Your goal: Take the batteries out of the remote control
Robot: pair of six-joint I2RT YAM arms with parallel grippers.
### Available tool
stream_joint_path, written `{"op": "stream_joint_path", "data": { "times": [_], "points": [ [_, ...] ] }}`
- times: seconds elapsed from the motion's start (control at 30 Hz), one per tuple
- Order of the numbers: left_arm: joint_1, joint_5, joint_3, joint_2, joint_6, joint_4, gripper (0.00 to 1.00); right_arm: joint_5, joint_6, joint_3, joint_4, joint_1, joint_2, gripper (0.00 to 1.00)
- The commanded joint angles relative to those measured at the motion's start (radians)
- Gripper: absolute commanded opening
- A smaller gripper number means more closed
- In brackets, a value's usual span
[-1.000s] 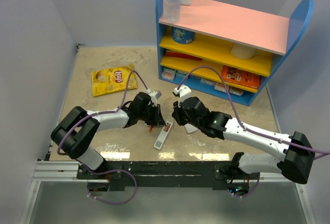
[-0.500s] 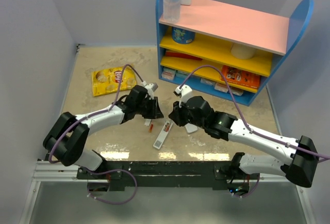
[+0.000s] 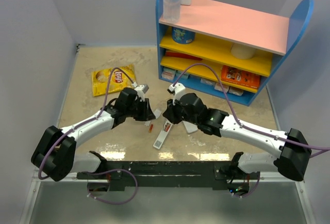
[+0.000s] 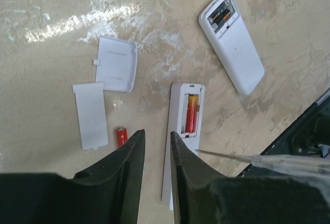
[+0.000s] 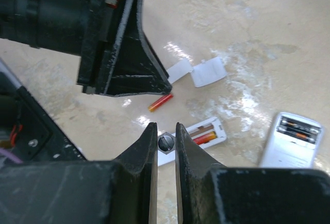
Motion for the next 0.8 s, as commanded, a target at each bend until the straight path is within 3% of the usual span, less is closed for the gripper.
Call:
{"op": "stream_joint_path", "data": {
  "times": [0.0,0.27,0.77],
  "points": [
    [0.006,0.012,-0.004,-0.030,0.027,0.000,0.31,-0.134,0.060,0.011,0.114,0.001,-0.009,0.00],
    [0.023,0.023,0.004,-0.011,0.036,0.001,0.31,-0.188,0.141,-0.034,0.205,0.018,0.047,0.00],
    [0.027,0.031,0.039,0.019,0.042,0.003,0.31,-0.116,0.121,-0.046,0.138,0.064,0.084,0.00]
  ]
}}
